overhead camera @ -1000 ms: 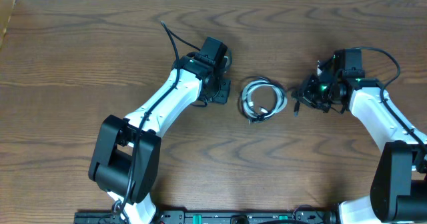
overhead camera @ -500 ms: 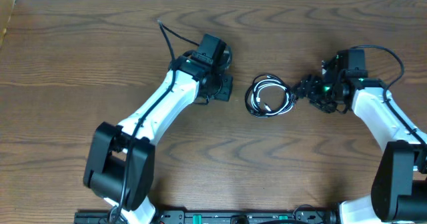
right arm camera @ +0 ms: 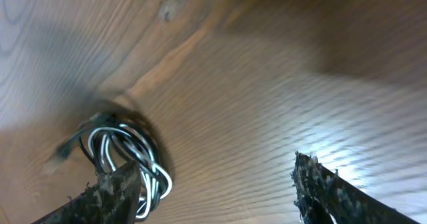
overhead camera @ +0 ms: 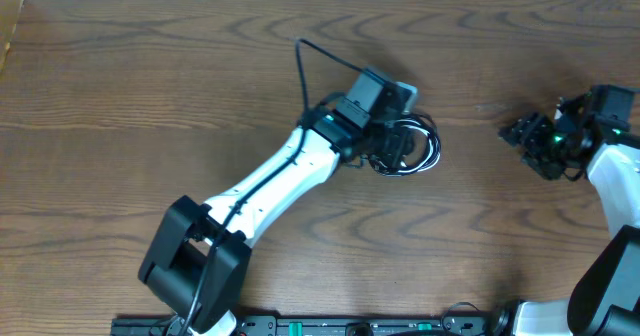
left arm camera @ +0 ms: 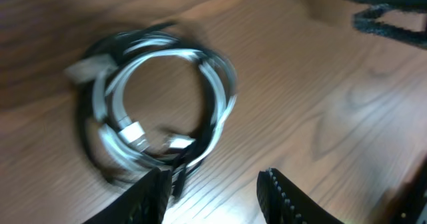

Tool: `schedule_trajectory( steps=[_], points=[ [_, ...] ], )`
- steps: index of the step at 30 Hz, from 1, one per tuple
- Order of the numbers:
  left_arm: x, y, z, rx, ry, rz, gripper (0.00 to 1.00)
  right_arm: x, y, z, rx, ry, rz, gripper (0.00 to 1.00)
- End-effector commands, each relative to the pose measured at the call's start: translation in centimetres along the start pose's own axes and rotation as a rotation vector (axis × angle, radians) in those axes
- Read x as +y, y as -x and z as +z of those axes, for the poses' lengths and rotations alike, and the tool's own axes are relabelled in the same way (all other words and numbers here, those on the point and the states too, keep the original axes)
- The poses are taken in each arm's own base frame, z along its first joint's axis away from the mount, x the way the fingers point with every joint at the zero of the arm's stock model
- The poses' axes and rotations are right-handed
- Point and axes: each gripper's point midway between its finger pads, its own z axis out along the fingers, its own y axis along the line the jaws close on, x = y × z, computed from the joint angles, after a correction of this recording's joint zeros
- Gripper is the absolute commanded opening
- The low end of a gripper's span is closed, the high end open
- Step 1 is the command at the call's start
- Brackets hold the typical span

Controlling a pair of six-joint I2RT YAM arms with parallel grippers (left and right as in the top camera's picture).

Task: Untangle cables

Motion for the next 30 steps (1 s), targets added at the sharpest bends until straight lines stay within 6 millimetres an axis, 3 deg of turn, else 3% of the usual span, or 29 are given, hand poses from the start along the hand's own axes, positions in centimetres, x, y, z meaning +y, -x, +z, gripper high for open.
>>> schedule_trajectory(
  steps=[1,10,21,27,30],
  points=[
    [-0.6,-0.3,2.3,0.02,-0.02,0.026,0.47,0.2,0.2,-0.7,-0.006,0.014,-0.042,0.71],
    [-2.8,-1.5,7.2,0.024,-0.064,0.095,0.47,-0.1,-0.8,-0.6,0.03,0.001,-0.076,0.71],
    [1.7,-2.4,11.3,0.009,0.117,0.092,0.47,0.4,-1.3,-0.4,0.045,0.002,-0.119,0.71],
    [2.4,-3.1,12.6,0.022,0.121,0.111,0.46,0.3,-1.4,-0.4,0.049,0.001,-0.125,0.71],
    [2.8,-3.8,13.1,0.041,0.126,0.107,0.4,0.3,-1.4,-0.4,0.052,0.0,-0.123,0.7]
  ],
)
